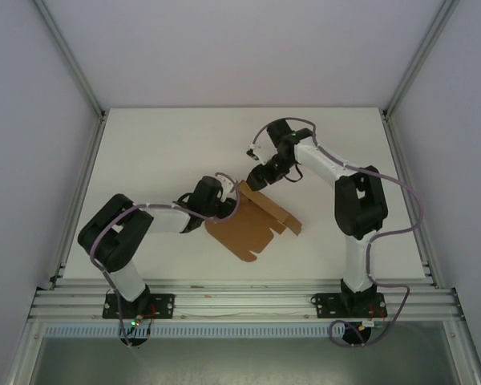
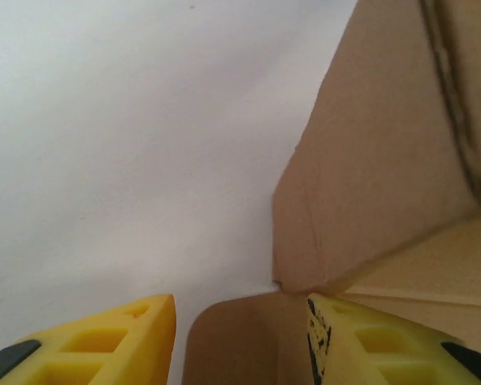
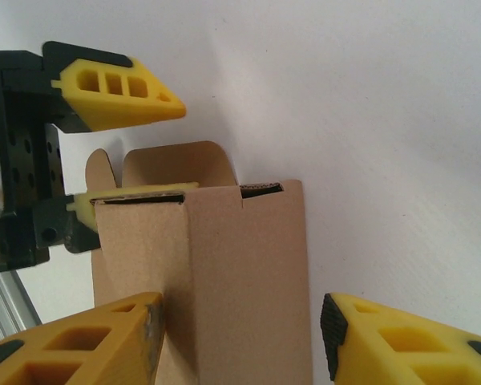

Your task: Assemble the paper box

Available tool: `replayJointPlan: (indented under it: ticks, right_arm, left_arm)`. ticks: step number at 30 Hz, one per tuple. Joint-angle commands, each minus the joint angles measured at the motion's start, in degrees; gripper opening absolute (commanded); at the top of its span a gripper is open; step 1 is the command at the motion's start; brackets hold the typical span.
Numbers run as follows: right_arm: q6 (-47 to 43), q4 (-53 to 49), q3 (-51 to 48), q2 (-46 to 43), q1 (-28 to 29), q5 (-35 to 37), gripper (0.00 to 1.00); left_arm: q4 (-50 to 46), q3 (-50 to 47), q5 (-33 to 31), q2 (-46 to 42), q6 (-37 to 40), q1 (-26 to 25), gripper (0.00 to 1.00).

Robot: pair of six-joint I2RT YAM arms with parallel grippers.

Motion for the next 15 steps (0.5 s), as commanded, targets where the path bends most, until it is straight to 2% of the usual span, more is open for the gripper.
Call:
replayJointPlan:
  ticks: [1, 4, 10, 15]
  right_arm:
    - [-1.7, -4.1, 0.3, 2.8, -0.1, 4.2, 0.55]
    - [-2.3, -6.0, 2.0, 3.7, -0.1, 4.0, 0.55]
    - [-3.0, -8.4, 4.1, 5.2, -0.8, 4.7, 0.55]
    - [-3.8, -9.9, 5.1, 4.9, -2.4, 4.4, 0.54]
  left_arm:
    - [0.9, 2.4, 5.7, 2.7, 1.9, -0.1, 0.47]
    - [-0.3, 5.3, 6.6, 4.8, 3.0, -0.1, 0.43]
    - [-1.0, 7.4, 9.1, 6.9, 4.5, -0.1, 0.43]
    - [-4.3, 6.2, 7.5, 5.3, 4.7, 0.4, 0.45]
